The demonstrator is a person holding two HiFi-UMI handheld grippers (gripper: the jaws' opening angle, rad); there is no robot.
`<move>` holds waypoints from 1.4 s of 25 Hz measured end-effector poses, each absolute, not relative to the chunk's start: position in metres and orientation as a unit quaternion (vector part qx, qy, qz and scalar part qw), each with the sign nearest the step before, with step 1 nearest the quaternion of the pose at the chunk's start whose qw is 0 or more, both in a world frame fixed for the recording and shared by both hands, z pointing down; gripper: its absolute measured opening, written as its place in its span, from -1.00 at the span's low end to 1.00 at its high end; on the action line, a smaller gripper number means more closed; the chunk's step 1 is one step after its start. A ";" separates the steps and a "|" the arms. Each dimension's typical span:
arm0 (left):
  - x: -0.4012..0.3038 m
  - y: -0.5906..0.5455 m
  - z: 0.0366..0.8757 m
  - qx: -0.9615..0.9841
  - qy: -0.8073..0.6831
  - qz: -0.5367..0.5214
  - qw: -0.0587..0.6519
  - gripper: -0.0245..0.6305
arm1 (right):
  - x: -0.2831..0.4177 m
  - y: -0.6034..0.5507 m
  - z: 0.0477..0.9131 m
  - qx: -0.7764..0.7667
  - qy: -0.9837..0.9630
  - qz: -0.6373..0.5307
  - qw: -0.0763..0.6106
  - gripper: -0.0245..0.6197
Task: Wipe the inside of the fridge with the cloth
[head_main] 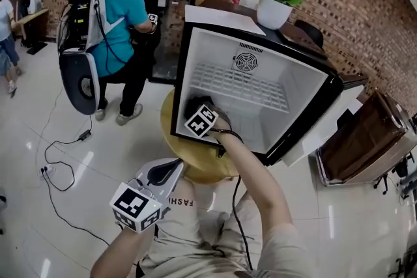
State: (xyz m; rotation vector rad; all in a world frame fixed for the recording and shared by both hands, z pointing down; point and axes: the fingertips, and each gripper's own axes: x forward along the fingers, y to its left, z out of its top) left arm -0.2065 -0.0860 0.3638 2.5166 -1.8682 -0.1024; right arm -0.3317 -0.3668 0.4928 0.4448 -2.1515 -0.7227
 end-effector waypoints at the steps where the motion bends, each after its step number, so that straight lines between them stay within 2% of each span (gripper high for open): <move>1: -0.207 -0.085 0.364 0.802 -0.596 -0.031 0.003 -0.93 | -0.327 -0.369 0.499 0.176 -0.849 -0.283 0.411 -0.74; 6: -0.209 -0.087 0.360 0.801 -0.598 -0.032 0.001 -0.93 | -0.254 -0.408 0.503 0.228 -0.799 -0.288 0.476 -0.74; 12: -0.197 -0.090 0.365 0.809 -0.587 -0.028 0.006 -0.93 | -0.113 -0.479 0.512 0.346 -0.641 -0.268 0.630 -0.75; 15: -0.192 -0.091 0.364 0.811 -0.584 -0.027 0.004 -0.93 | -0.087 -0.487 0.512 0.350 -0.583 -0.273 0.680 -0.74; 17: -0.190 -0.090 0.363 0.812 -0.583 -0.025 0.004 -0.93 | -0.101 -0.480 0.502 0.342 -0.596 -0.297 0.663 -0.74; 20: -0.190 -0.089 0.363 0.812 -0.584 -0.025 0.002 -0.93 | -0.175 -0.431 0.473 0.286 -0.718 -0.348 0.531 -0.74; 22: -0.192 -0.088 0.363 0.810 -0.586 -0.026 -0.001 -0.93 | -0.233 -0.383 0.460 0.217 -0.811 -0.330 0.433 -0.74; 25: -0.194 -0.089 0.363 0.808 -0.588 -0.026 -0.001 -0.93 | -0.296 -0.331 0.463 0.132 -0.875 -0.290 0.364 -0.74; 30: -0.195 -0.089 0.360 0.808 -0.588 -0.024 -0.009 -0.93 | -0.316 -0.330 0.502 0.119 -0.840 -0.322 0.421 -0.74; 35: -0.194 -0.089 0.359 0.809 -0.588 -0.024 -0.013 -0.93 | -0.234 -0.375 0.503 0.197 -0.814 -0.260 0.481 -0.74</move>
